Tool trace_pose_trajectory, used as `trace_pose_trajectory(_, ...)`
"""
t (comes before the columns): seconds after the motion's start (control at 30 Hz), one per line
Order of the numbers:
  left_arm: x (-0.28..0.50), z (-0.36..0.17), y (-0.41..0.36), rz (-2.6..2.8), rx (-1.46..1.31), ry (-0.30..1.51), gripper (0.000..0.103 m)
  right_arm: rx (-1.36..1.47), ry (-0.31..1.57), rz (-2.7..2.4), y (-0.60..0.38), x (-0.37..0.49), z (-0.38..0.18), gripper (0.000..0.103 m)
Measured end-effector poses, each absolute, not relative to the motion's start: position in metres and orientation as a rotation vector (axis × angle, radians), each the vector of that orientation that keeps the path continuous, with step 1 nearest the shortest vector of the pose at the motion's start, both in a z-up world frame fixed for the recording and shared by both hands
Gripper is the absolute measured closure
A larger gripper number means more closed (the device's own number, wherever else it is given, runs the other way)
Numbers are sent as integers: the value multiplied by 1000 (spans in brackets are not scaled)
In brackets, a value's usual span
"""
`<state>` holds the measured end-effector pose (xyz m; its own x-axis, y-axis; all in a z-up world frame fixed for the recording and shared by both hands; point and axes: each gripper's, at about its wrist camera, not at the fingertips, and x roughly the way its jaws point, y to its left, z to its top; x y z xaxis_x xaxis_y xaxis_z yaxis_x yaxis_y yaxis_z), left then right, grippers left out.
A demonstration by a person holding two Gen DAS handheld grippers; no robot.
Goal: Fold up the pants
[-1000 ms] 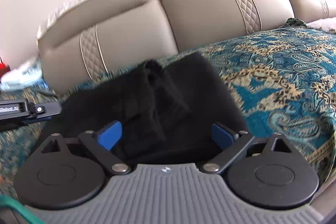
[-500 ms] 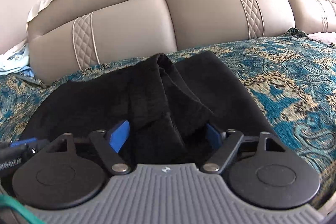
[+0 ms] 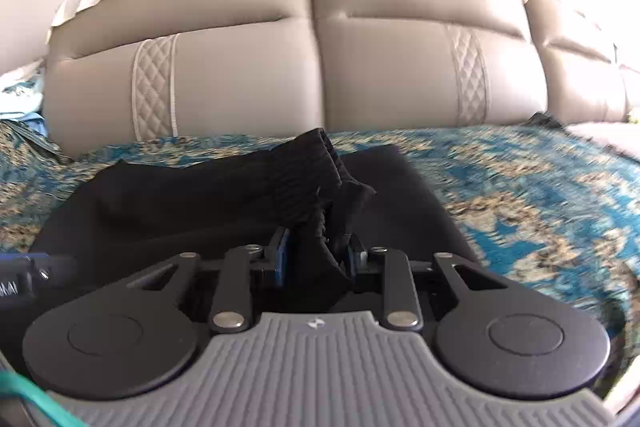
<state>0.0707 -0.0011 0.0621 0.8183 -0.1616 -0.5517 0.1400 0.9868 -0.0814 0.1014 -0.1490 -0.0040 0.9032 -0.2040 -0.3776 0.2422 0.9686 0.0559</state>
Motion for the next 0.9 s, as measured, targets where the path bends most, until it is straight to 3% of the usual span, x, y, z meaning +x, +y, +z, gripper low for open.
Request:
trace_pose_trajectory(0.57, 66, 53, -16, -190, 26, 606, 79, 72, 315, -347, -175, 69, -7, 70)
trace_pose_trajectory(0.9, 63, 51, -15, -194, 62, 600, 79, 86, 376, -358, -180, 75, -14, 69)
